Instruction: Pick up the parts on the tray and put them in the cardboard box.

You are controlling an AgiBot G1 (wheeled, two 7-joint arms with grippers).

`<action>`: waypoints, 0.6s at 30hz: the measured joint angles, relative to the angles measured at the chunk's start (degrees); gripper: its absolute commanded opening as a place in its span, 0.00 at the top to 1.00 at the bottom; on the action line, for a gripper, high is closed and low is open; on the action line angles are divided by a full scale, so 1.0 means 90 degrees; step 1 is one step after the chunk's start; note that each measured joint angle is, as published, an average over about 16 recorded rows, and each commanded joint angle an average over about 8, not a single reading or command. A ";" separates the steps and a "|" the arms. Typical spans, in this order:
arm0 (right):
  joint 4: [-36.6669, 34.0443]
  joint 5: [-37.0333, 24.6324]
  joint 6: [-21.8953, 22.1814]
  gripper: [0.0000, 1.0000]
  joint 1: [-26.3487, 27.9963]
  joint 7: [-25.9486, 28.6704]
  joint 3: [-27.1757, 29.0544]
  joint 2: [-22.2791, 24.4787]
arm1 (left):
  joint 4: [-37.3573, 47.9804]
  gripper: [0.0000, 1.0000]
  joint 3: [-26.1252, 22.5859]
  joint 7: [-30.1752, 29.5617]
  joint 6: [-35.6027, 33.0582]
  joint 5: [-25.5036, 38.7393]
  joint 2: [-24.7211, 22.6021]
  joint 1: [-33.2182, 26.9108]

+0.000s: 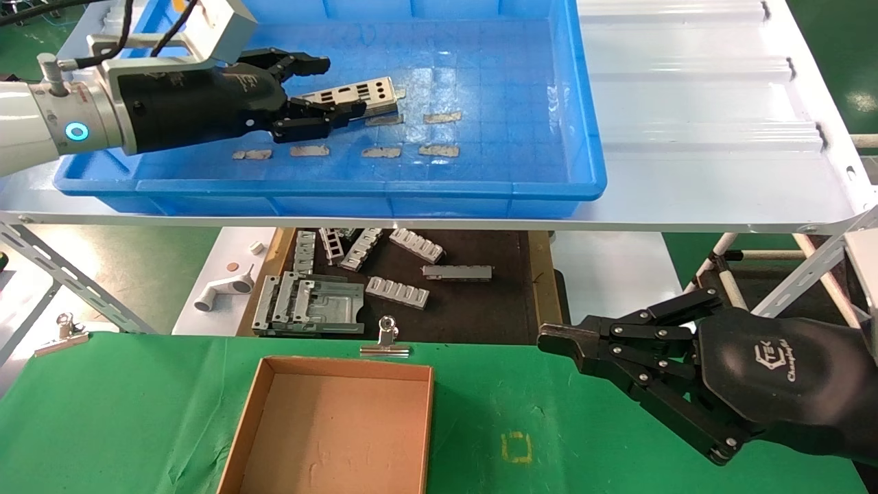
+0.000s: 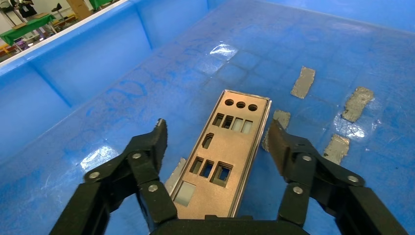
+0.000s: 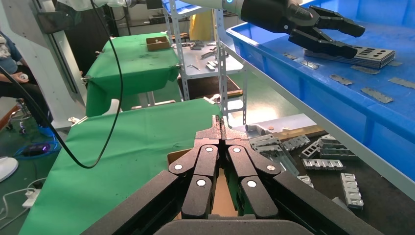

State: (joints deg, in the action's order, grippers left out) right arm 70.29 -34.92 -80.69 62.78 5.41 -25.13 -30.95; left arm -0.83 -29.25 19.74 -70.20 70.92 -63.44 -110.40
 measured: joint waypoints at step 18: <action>0.0000 0.0000 0.0000 1.00 0.0000 0.0000 0.0000 0.0000 | 0.0070 1.00 -0.0005 0.0052 -0.0039 0.0008 0.0005 0.0017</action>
State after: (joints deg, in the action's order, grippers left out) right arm 70.29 -34.92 -80.69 62.78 5.41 -25.13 -30.95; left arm -0.20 -29.29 20.21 -70.56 71.00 -63.39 -110.24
